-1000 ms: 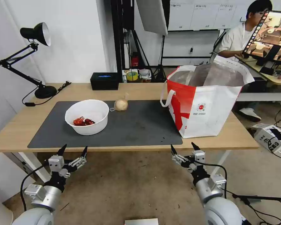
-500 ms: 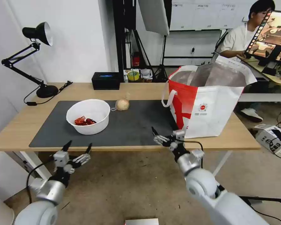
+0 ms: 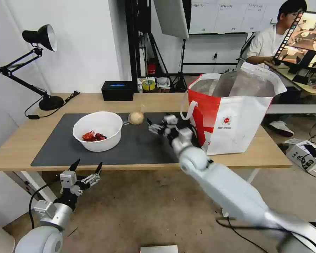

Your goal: Pick up the trash from the table and place it into the takeout bag.

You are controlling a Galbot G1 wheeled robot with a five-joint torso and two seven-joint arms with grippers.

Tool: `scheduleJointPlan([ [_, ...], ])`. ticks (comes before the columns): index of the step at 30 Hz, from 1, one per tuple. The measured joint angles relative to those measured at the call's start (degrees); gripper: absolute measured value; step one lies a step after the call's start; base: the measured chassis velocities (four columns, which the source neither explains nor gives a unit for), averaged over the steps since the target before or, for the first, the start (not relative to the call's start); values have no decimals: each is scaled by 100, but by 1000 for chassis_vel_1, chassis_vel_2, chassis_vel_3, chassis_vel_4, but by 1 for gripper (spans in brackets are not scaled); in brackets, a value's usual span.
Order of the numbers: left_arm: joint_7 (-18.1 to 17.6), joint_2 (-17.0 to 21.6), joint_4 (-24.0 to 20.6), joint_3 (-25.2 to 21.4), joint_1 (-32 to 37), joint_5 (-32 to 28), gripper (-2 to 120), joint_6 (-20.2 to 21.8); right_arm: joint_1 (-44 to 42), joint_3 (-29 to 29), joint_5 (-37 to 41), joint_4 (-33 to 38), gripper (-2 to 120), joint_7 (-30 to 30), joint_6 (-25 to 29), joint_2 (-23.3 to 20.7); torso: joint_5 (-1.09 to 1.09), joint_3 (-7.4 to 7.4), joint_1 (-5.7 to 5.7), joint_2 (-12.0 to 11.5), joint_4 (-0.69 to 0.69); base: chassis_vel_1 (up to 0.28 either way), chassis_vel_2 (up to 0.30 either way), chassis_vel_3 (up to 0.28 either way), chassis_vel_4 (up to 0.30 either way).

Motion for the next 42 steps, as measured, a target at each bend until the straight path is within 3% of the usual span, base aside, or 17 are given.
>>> scheduleJointPlan([
  [5,-1,-2,-46,-12,20,0,100,-6,571,-103,136,-690,100,146,-700,515,0,0,0,1,0,0,0,0,0],
  [8,-1,-2,-53,-11,23,2,100,-6,685,-109,152,-883,100,145,-777,634,0,0,-1,0,0,0,0,0,0],
  [14,-4,16,-44,17,4,3,100,-6,1340,14,196,-2226,100,-186,-970,1504,0,-1,0,1,0,0,0,0,0],
  [18,-5,19,-41,21,16,10,100,-7,1555,140,54,-2890,100,-437,-999,1820,0,-1,-1,0,0,0,0,0,0],
  [24,-4,25,-52,37,-3,13,100,-9,1788,138,-57,-3452,100,-864,-999,1941,0,-1,-1,1,-1,0,0,0,0],
  [42,-2,-48,-153,26,73,35,100,-14,1815,33,-73,-3925,100,-1770,-1125,1914,1,-1,-1,1,-1,0,0,0,0],
])
